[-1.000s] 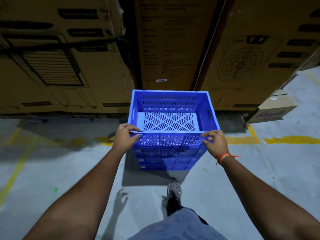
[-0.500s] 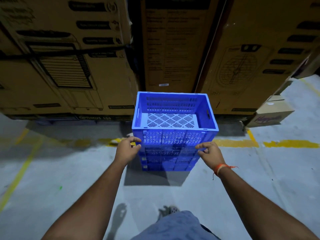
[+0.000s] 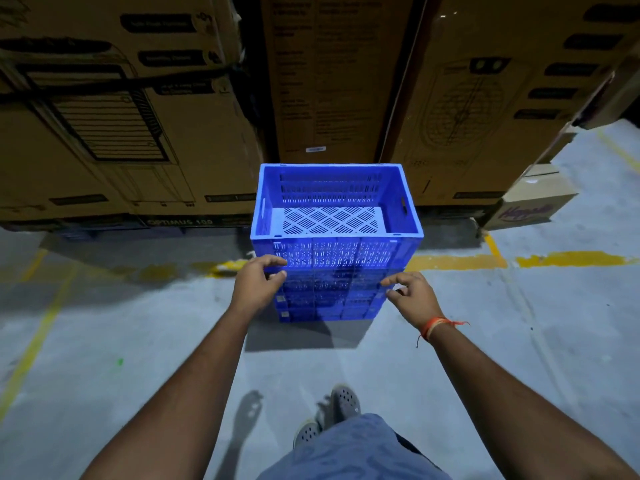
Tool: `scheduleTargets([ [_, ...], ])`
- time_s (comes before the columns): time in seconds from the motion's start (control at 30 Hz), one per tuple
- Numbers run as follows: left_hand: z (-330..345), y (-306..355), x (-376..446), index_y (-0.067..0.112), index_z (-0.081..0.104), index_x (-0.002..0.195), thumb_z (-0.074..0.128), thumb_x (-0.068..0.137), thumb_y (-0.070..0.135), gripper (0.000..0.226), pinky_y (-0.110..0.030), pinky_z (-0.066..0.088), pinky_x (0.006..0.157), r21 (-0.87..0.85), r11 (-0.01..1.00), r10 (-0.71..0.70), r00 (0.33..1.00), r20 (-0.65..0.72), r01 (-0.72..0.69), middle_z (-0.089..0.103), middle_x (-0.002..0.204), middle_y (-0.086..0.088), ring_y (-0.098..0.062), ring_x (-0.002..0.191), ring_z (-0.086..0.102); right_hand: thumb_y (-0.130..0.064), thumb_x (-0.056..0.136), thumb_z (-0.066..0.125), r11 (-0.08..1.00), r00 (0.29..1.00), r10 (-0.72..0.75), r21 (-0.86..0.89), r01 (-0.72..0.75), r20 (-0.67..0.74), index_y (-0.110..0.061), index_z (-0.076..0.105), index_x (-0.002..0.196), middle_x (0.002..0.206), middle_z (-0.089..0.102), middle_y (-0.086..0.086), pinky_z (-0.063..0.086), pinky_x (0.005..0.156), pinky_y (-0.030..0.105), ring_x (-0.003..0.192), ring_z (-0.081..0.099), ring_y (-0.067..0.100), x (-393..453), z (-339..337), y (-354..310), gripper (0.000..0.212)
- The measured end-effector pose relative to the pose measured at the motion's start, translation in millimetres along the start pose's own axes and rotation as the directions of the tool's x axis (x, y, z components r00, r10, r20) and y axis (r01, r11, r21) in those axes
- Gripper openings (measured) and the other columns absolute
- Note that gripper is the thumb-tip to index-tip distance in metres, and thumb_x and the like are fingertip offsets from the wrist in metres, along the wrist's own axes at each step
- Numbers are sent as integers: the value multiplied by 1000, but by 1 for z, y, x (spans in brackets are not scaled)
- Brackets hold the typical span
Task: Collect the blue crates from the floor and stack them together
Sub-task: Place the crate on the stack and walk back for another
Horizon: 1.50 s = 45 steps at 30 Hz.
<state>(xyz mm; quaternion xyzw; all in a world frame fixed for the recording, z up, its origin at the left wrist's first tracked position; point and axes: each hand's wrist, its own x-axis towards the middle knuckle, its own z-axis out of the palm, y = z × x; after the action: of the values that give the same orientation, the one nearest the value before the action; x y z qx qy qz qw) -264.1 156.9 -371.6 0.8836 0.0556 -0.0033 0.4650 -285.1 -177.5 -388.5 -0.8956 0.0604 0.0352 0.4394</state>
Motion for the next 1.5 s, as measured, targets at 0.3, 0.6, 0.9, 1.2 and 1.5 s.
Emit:
scheduleTargets([
  [0.3,91,54,-12,30,74,100,73,84,20,19,-24,51,84,62,986,134,951,277,-157,68,104,9,-6,85,66,-9,85,65,983,984,162,102,-154,-80,-30,74,93,110,54,-5,47,78,11,85,64,7,-62,-42,55,24],
  [0.6,263,160,-20,32,73,101,72,86,21,19,-21,51,75,4,952,245,772,587,-306,70,111,10,-4,82,68,-10,86,66,896,853,434,233,-377,-290,-28,74,94,111,55,-4,42,74,2,84,65,7,-152,-161,172,22],
  [0.9,474,302,-63,37,72,100,68,89,25,18,-25,52,70,-154,928,327,541,775,-339,66,118,13,0,84,70,-12,85,66,791,639,612,338,-511,-465,-31,74,91,109,56,-7,43,72,7,76,64,6,-229,-305,290,22],
  [1.2,636,421,-114,34,73,100,70,89,20,18,-11,43,59,-245,871,383,279,881,-425,66,105,8,3,69,63,-7,83,65,711,382,694,499,-495,-610,-30,73,88,106,57,-3,42,68,6,73,62,5,-275,-409,367,24],
  [1.5,816,529,-93,30,73,100,69,90,19,16,-19,49,68,-309,817,399,91,912,-487,67,116,6,0,75,66,-6,81,65,627,203,762,620,-472,-615,-30,74,86,107,58,-1,44,73,14,83,62,13,-239,-517,476,27],
])
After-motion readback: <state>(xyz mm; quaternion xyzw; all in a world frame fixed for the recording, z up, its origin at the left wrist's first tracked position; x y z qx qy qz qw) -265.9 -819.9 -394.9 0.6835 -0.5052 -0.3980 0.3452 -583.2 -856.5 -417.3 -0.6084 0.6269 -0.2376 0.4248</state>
